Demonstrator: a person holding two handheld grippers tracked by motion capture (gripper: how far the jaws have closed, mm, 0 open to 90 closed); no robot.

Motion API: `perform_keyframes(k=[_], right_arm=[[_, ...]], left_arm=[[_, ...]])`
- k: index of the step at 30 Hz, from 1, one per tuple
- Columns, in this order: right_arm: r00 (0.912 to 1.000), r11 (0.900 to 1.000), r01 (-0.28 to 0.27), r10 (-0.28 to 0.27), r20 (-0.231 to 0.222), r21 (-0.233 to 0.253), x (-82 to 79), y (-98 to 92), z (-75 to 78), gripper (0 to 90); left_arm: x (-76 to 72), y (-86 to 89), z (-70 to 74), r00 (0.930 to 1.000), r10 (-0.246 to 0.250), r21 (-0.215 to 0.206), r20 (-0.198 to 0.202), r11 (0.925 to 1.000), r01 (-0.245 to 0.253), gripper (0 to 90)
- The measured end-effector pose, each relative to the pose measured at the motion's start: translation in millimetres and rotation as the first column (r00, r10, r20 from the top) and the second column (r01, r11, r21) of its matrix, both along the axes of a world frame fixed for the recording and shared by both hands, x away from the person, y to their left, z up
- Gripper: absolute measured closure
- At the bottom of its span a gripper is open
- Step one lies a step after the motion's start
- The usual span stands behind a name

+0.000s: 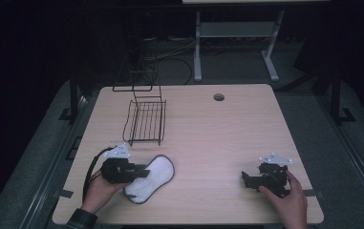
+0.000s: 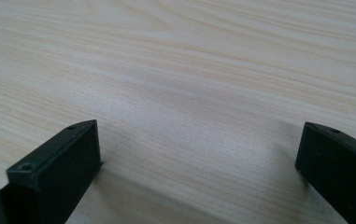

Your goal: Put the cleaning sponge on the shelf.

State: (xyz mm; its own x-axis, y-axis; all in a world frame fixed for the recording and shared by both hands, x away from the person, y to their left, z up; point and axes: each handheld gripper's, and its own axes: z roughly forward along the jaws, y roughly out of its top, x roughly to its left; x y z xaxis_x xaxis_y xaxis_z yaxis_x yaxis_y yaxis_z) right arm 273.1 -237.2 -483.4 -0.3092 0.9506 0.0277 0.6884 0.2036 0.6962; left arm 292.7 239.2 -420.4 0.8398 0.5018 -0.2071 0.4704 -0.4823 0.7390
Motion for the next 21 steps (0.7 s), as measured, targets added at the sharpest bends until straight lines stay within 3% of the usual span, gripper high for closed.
perform_keyframes(k=[21], right_arm=[[1.0, 1.0, 0.0, 0.0, 0.0, 0.0, 0.0, 0.0, 0.0, 0.0]], left_arm=[[-1.3, 2.2, 10.9, 0.9997, -0.007, -0.06, 0.022, 0.9982, 0.008, 79.8]])
